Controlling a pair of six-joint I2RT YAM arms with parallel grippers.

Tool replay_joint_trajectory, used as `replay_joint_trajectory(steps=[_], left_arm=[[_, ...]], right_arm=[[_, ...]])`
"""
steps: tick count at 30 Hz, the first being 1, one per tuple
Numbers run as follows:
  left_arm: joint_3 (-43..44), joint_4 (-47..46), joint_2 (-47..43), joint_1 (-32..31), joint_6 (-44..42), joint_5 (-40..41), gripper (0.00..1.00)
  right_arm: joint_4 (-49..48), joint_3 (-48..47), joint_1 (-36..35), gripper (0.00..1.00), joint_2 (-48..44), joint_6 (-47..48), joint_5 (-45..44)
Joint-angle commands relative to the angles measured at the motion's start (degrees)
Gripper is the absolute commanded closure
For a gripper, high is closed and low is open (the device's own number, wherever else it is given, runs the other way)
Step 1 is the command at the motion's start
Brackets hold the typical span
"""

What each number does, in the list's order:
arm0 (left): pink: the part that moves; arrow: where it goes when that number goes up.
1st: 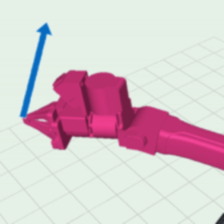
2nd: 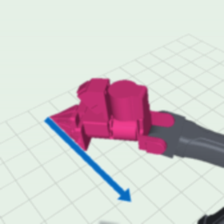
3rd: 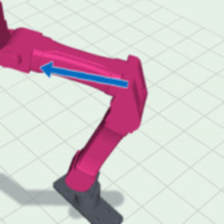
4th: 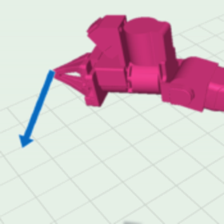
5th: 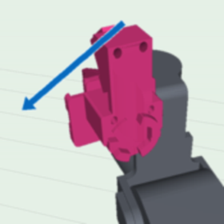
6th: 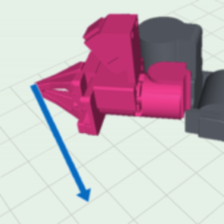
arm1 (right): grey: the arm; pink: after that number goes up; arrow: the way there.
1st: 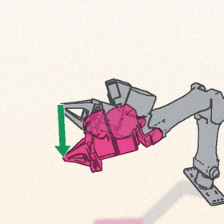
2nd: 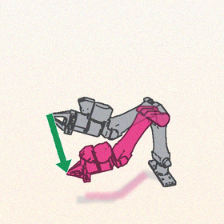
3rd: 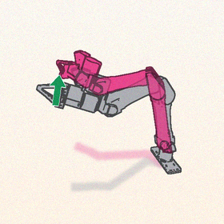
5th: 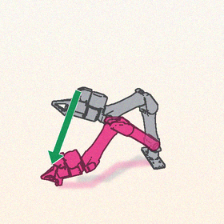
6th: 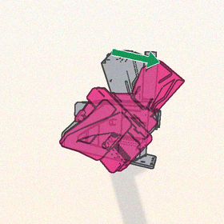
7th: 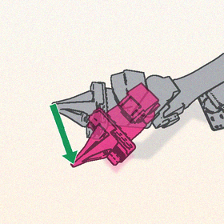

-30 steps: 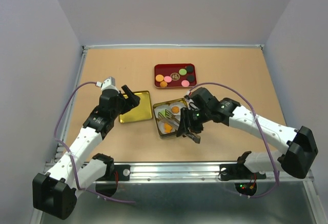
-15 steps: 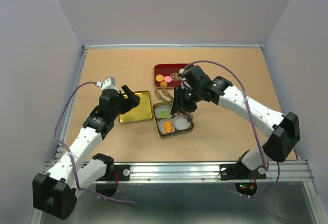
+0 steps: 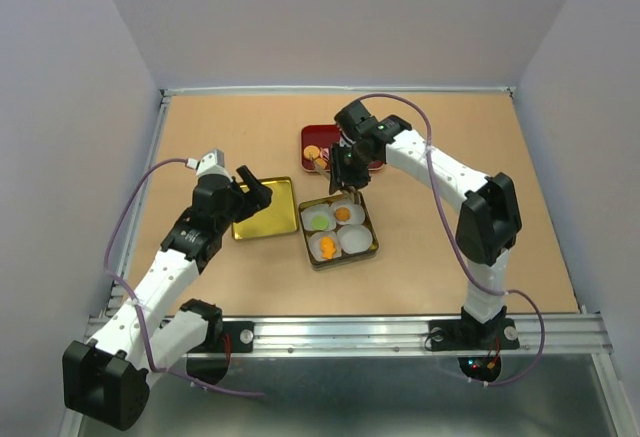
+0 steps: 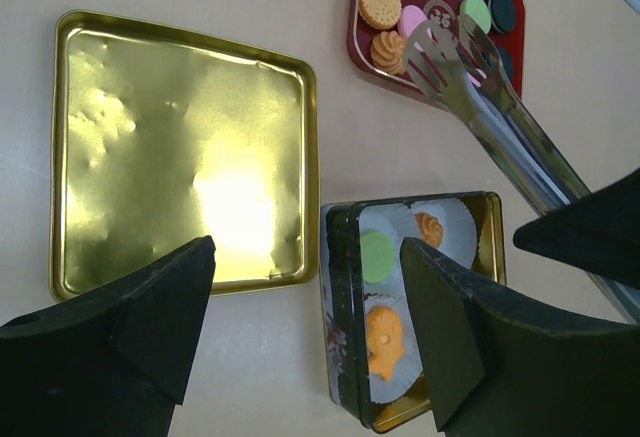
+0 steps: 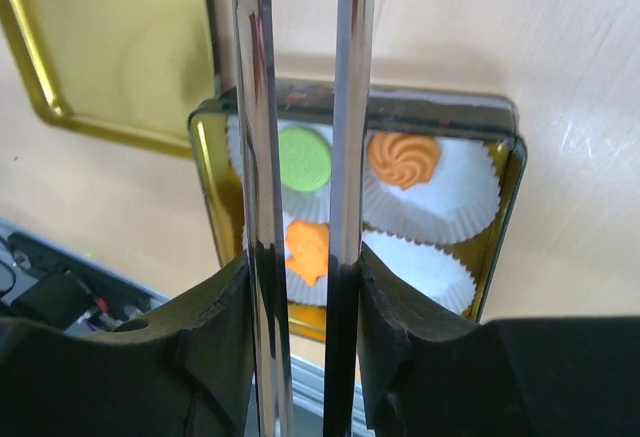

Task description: Pack the cookies

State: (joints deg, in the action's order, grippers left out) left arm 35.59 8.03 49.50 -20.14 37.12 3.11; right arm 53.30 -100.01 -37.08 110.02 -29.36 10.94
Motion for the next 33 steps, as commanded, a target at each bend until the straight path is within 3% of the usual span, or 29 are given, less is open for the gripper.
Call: replay_joint_trajectory(steps=[1, 17, 33], left_arm=[[-0.5, -1.7, -0.2, 0.0, -2.0, 0.6, 0.14], [-3.5, -5.0, 1.0, 0.2, -2.3, -0.6, 0.14], [-4.5, -5.9, 0.3, 0.5, -2.6, -1.2, 0.14]], right_arm=[[1.5, -5.8, 2.0, 0.57, 2.6, 1.2, -2.6], [1.0, -6.1, 2.5, 0.57, 6.3, -1.6, 8.3], [1.5, -3.4, 2.5, 0.56, 7.4, -3.2, 3.7]])
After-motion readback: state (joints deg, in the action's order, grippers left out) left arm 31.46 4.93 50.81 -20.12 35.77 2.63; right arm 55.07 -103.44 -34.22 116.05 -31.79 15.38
